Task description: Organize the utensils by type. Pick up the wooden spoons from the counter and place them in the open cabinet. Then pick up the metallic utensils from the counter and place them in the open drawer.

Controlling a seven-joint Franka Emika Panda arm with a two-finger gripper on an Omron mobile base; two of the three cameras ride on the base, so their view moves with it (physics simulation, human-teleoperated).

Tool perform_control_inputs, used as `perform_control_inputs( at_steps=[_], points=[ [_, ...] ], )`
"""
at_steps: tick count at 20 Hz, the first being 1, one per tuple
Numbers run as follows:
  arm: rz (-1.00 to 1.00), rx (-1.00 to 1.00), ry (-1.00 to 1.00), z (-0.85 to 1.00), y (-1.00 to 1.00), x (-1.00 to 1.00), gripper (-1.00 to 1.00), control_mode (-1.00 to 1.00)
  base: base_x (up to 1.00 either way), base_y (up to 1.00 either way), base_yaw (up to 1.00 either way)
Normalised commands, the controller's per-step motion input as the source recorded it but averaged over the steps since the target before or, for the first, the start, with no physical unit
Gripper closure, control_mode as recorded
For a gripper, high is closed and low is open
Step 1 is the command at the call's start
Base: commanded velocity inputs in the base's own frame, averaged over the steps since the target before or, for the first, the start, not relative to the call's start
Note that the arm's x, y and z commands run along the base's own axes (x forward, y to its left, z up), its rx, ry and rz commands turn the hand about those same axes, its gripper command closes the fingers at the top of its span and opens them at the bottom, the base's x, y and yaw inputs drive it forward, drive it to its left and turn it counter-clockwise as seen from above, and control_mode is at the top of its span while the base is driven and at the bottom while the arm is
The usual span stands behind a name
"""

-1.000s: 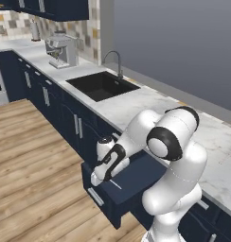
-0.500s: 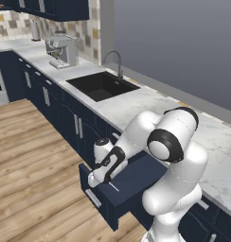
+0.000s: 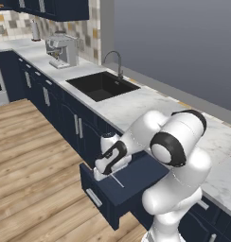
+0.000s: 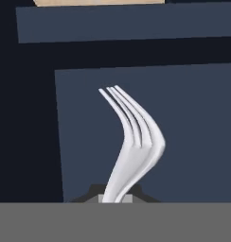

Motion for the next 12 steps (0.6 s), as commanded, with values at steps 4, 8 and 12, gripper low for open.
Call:
perform_control_inputs(
  at_steps=[4,8,12],
  points=[
    [-0.07,0.00,0.07,0.08,-0.46,0.09,1.00,-1.00,0.00,0.00,0.00],
    [-0.13,-0.01,0.00,-0.12,-0.32,0.08,1.00,-1.00,0.00,0.00,0.00],
    [-0.14,-0.04,-0.02,-0.22,-0.12,0.13,1.00,-1.00,0.00,0.00,0.00]
  ],
)
